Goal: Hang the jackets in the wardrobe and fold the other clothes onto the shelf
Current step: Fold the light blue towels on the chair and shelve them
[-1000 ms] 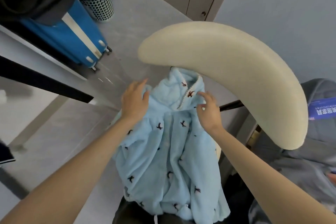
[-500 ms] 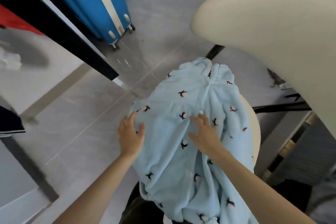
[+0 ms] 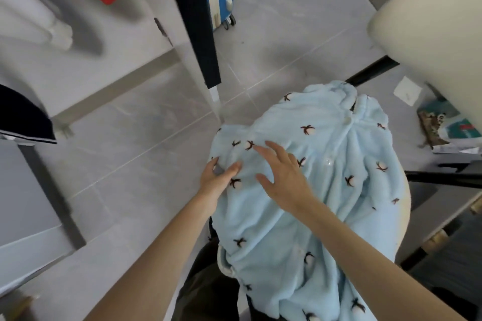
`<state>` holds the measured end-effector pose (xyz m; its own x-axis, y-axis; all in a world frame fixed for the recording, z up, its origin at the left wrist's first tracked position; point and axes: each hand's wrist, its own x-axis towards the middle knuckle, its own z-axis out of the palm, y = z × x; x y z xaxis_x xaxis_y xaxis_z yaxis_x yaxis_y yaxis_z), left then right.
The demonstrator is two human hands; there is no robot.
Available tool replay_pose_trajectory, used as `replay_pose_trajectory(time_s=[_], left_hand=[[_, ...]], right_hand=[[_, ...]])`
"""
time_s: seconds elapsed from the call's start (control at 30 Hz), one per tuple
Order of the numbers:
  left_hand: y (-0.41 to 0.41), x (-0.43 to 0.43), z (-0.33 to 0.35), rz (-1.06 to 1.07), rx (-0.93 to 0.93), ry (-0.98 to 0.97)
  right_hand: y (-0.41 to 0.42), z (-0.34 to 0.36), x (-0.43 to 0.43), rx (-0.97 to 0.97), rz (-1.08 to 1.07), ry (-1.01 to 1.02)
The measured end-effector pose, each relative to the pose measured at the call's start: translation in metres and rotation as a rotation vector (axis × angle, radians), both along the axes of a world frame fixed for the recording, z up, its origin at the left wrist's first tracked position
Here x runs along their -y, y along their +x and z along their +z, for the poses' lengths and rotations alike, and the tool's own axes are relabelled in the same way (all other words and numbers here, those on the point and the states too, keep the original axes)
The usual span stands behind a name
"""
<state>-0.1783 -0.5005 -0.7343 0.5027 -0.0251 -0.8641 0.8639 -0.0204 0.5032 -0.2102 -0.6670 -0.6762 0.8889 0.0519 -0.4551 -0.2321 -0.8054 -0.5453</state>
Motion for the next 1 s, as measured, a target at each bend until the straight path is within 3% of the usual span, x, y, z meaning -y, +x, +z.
replay_pose_trajectory(time_s=[0.1, 0.23, 0.33, 0.5, 0.67, 0.83, 1.0], left_hand=[[-0.003, -0.006, -0.006, 0.031, -0.025, -0.047], [-0.002, -0.017, -0.007, 0.231, -0.258, -0.297], [-0.001, -0.024, -0.008, 0.389, -0.313, -0.371], [0.012, -0.027, -0.008, 0.644, -0.124, -0.38], [0.026, -0.041, 0.019, 0.802, 0.054, -0.408], [0.036, -0.055, 0.064, 0.731, 0.17, -0.483], [0.038, -0.045, 0.124, 0.428, 0.451, -0.516]], right_hand=[[0.01, -0.008, -0.014, -0.167, 0.106, -0.09], [0.016, -0.013, -0.012, -0.158, 0.117, -0.165], [0.018, -0.016, -0.008, -0.172, 0.182, -0.176], [0.016, -0.017, 0.001, -0.226, 0.231, -0.171], [0.008, -0.009, 0.001, -0.198, 0.111, -0.095], [0.004, -0.001, -0.002, -0.223, 0.073, -0.022], [-0.002, 0.018, 0.014, -0.152, -0.421, 0.224]])
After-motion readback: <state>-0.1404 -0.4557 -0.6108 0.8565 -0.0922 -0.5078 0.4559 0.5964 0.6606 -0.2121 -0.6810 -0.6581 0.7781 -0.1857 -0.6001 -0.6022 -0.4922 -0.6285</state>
